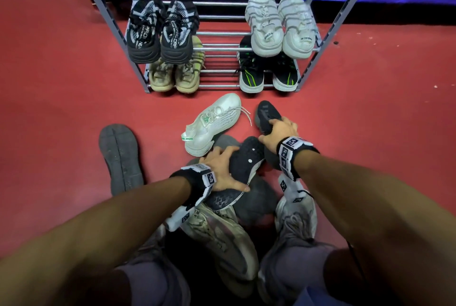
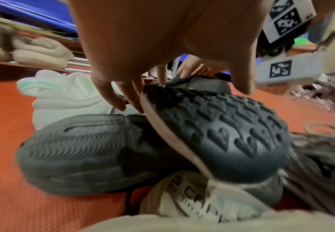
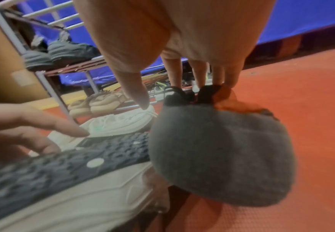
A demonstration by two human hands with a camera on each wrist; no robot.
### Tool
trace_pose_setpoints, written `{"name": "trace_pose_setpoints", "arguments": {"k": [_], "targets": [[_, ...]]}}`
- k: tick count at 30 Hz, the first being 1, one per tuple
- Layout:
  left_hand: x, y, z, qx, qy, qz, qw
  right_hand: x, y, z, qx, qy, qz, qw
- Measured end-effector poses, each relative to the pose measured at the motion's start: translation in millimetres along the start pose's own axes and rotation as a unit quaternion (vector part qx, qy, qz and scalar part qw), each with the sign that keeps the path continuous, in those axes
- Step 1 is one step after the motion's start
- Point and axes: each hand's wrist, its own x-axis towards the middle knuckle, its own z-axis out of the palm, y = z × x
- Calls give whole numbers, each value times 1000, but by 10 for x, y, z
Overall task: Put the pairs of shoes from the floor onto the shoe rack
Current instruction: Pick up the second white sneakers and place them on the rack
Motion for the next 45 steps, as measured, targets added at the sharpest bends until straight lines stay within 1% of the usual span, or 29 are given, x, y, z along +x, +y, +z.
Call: {"name": "trace_pose_setpoints", "arguments": {"k": [3, 4, 6, 8, 11, 13, 14, 16, 17, 18, 19, 20, 21, 22, 23, 25, 27, 28, 29, 31, 32, 33, 35, 37, 38, 40, 42, 45], "targets": [[55, 69, 2, -5, -25, -13, 1000, -32, -37, 44, -9, 4, -60, 998], [84, 91, -27, -16, -29, -22, 999, -48, -50, 71, 0, -7, -83, 997], [135, 90, -101, -79, -29, -38, 996, -71, -84, 132, 30, -57, -117, 991], [142, 78, -230, -162, -26, -47, 985, -103, -150, 161, 19, -110, -134, 985], [242, 58, -487, -238, -33, -37, 970, -87, -196, 142, 22, -138, -137, 981], [340, 10, -634, -256, -74, -33, 963, -61, -159, 95, 42, -155, -147, 976], [360, -3, -709, -268, -109, -37, 956, -46, -142, 71, 26, -168, -155, 973], [370, -27, -816, -311, -190, -56, 929, -106, -162, 20, -36, -185, -184, 965], [372, -38, -872, -330, -205, -68, 919, -139, -185, 21, -80, -174, -202, 961], [375, -42, -924, -343, -197, -79, 915, -180, -219, 34, -112, -151, -210, 959], [406, -58, -957, -364, -167, -93, 912, -207, -233, 69, -113, -114, -217, 963], [452, -92, -984, -400, -119, -107, 902, -200, -229, 117, -81, -85, -214, 970], [501, -131, -1012, -453, -77, -113, 881, -184, -212, 151, -26, -72, -205, 976], [523, -161, -1038, -500, -51, -118, 856, -171, -188, 164, 49, -79, -182, 979], [549, -207, -1051, -533, -41, -124, 836, -131, -150, 188, 120, -86, -162, 976], [560, -287, -1070, -543, -36, -144, 827, -92, -100, 163, 220, -73, -126, 965], [614, -352, -1029, -530, -2, -161, 833, -33, -60, 140, 272, -49, -89, 957], [634, -363, -995, -513, 30, -167, 841, 14, -40, 135, 290, -36, -74, 953], [663, -383, -954, -476, 64, -168, 861, 32, -37, 116, 307, -24, -61, 950], [721, -443, -860, -326, 108, -158, 926, 85, -50, 96, 337, -10, -41, 941], [730, -465, -814, -257, 121, -154, 946, 86, -73, 73, 354, -4, -34, 935], [745, -500, -764, -216, 130, -160, 954, 98, -92, 70, 377, 3, -26, 926], [750, -557, -676, -181, 133, -194, 955, 93, -136, 55, 417, 12, -20, 909], [779, -604, -601, -154, 139, -220, 953, 102, -164, 69, 421, 3, -18, 907], [799, -623, -571, -150, 142, -228, 951, 111, -167, 88, 413, -9, -10, 910], [845, -654, -535, -173, 148, -235, 945, 121, -164, 143, 387, -40, 15, 921], [910, -696, -500, -193, 130, -237, 943, 127, -162, 206, 350, -63, 39, 934], [973, -720, -474, -201, 119, -238, 943, 152, -184, 262, 299, -74, 57, 950]]}}
